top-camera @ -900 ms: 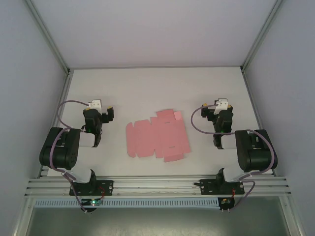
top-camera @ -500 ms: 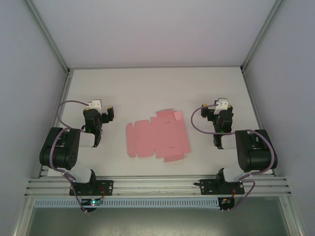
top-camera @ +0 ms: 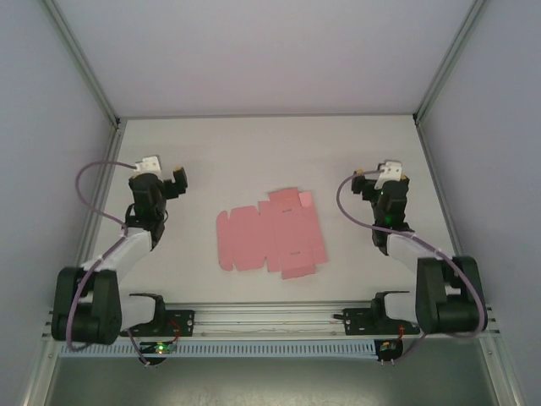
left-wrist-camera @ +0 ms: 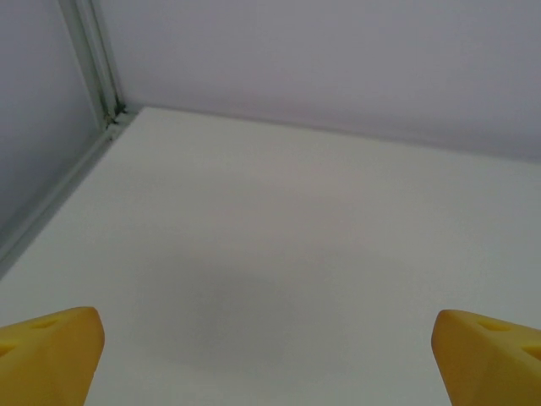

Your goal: Assemble paper box

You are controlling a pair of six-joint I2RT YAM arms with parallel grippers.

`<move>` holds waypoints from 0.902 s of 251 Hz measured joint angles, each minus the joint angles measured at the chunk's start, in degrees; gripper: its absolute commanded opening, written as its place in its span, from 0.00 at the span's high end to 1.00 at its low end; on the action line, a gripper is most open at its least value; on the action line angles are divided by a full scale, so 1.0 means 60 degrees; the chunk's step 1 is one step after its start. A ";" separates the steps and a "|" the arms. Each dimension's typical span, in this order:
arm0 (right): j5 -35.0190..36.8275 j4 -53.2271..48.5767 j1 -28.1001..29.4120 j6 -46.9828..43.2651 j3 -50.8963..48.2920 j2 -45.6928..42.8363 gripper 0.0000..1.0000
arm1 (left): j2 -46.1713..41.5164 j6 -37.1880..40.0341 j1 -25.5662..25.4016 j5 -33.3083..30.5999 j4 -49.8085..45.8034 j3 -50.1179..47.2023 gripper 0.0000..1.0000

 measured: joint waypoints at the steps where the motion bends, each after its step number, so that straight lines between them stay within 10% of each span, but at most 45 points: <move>1: 0.0018 -0.0051 0.0007 0.0015 0.0029 -0.0033 0.02 | -0.0036 -0.0033 0.0000 0.0004 -0.0040 0.0018 0.00; 65: 0.0022 -0.4382 0.1756 0.2084 0.1497 -0.1290 0.23 | -0.1056 -0.2918 -0.0262 0.1727 -0.3067 0.0211 0.00; 127: -0.1151 -0.6182 0.4779 0.3140 0.1650 0.0062 0.34 | -0.0776 -0.4255 -0.2353 0.2528 -0.4812 -0.0007 0.00; 226: -0.1960 -0.5421 0.4809 0.3952 0.1668 0.2911 0.48 | 0.0342 -0.4823 -0.3770 0.2652 -0.4728 -0.0168 0.00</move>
